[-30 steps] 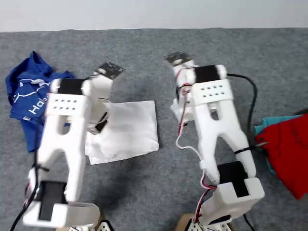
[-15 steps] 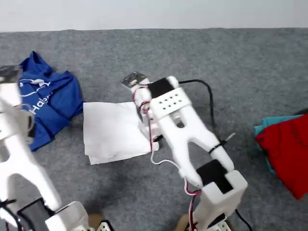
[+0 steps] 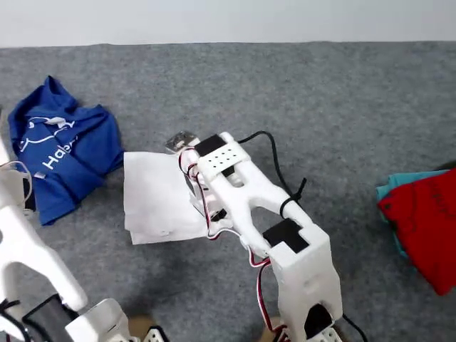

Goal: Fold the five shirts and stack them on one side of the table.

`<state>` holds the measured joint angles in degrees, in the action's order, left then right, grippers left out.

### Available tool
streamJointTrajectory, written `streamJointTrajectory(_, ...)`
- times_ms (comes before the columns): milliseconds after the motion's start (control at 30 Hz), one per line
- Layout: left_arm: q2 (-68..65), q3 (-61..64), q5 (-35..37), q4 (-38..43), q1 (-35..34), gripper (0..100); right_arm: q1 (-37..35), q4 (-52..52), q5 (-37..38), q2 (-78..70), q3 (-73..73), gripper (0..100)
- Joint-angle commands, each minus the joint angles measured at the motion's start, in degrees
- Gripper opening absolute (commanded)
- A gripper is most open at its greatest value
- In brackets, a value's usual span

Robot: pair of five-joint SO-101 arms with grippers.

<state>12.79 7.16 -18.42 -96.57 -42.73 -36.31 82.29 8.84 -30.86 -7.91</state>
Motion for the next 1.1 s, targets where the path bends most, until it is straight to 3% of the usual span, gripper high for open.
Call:
streamJointTrajectory(0,1.85,-0.31,-0.26,0.7,0.0,0,-0.57,0.22,-0.18,0.66,-1.32,0.9)
streamJointTrajectory(333,1.76,-0.4,-0.26,0.7,0.09,0,-0.57,7.34,3.52,9.27,-11.08,0.9)
streamJointTrajectory(633,1.76,-0.4,-0.26,0.7,0.18,0,0.31,1.45,3.87,0.4,-12.04,0.9)
streamJointTrajectory(1067,2.2,2.51,-0.26,0.62,0.09,0,9.19,-7.78,4.31,-10.07,-35.6,0.9)
